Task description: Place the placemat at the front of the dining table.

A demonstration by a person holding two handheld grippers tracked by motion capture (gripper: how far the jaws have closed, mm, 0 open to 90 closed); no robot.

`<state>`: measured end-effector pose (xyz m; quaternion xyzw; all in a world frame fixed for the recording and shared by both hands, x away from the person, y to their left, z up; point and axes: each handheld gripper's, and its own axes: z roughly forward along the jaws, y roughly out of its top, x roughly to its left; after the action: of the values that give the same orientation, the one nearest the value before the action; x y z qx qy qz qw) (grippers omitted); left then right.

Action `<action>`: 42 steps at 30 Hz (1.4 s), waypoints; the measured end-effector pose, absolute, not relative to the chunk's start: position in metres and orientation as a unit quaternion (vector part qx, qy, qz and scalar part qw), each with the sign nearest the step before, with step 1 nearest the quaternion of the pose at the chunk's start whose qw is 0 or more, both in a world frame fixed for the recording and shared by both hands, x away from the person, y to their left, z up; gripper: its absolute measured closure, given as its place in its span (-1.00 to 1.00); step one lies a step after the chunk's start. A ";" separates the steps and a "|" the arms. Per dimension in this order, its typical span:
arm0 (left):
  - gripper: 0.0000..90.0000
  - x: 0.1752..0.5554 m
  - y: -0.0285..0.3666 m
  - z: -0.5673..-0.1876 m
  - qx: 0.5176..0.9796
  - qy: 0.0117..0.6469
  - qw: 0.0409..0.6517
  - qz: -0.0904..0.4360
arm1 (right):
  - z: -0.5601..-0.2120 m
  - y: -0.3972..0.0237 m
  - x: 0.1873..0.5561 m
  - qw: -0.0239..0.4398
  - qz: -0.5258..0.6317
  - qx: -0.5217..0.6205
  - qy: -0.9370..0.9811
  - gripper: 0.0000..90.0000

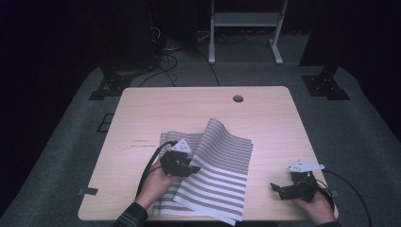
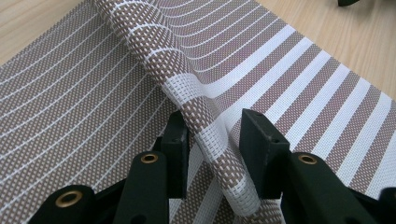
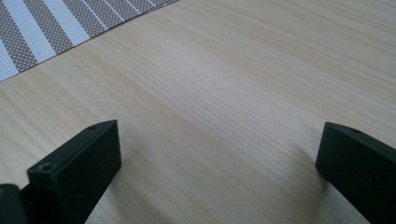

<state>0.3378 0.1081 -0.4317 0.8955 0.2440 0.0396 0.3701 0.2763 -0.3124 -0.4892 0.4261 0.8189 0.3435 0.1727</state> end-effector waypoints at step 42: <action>0.42 0.364 0.045 -0.437 0.904 0.214 0.370 0.013 | -0.489 -0.313 0.276 0.173 0.343 0.427 0.819 -1.00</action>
<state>0.3643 0.0447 -0.4366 0.9038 0.2143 0.0130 0.3701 0.2763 -0.3125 -0.4892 0.4269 0.8186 0.3432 0.1729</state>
